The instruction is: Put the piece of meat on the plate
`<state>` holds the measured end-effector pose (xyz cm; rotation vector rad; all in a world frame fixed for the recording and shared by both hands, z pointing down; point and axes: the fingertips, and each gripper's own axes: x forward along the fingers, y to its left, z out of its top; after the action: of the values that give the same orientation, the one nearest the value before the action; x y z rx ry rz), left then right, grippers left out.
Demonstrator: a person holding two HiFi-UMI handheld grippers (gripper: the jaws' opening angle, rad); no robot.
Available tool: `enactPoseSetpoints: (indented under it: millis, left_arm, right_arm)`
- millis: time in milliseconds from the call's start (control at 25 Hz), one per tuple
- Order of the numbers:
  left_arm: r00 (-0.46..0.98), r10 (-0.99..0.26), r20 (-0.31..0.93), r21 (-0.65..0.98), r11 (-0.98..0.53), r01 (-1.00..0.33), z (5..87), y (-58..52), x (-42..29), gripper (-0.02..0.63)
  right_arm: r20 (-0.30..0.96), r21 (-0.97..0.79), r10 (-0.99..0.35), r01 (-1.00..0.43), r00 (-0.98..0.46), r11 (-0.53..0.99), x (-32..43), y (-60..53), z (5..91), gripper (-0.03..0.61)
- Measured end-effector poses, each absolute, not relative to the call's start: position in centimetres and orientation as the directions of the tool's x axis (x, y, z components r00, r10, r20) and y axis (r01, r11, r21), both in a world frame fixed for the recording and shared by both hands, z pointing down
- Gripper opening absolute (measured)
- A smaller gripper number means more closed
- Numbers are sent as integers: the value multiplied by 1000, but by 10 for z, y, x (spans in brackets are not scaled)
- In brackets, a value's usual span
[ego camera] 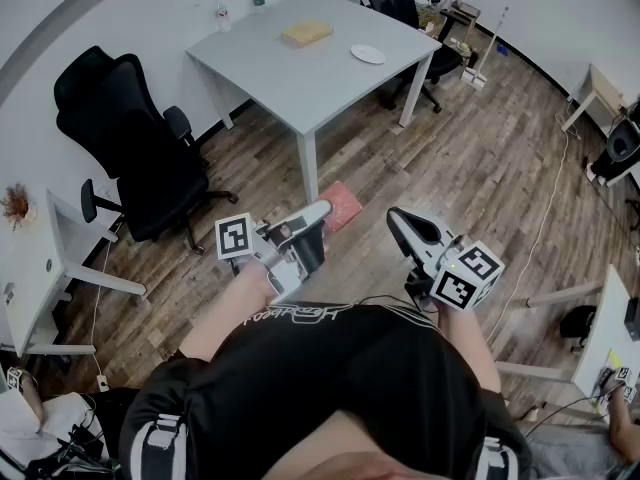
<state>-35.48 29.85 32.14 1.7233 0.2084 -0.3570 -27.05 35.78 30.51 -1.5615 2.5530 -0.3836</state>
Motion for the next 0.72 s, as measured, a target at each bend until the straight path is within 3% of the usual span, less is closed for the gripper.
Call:
enactPoseSetpoints:
  millis: [720]
  left_arm:
    - [943, -111, -313, 943, -152, 295, 336, 299, -331, 84]
  right_arm:
    - [7, -354, -880, -824, -475, 442, -240, 356, 319, 6]
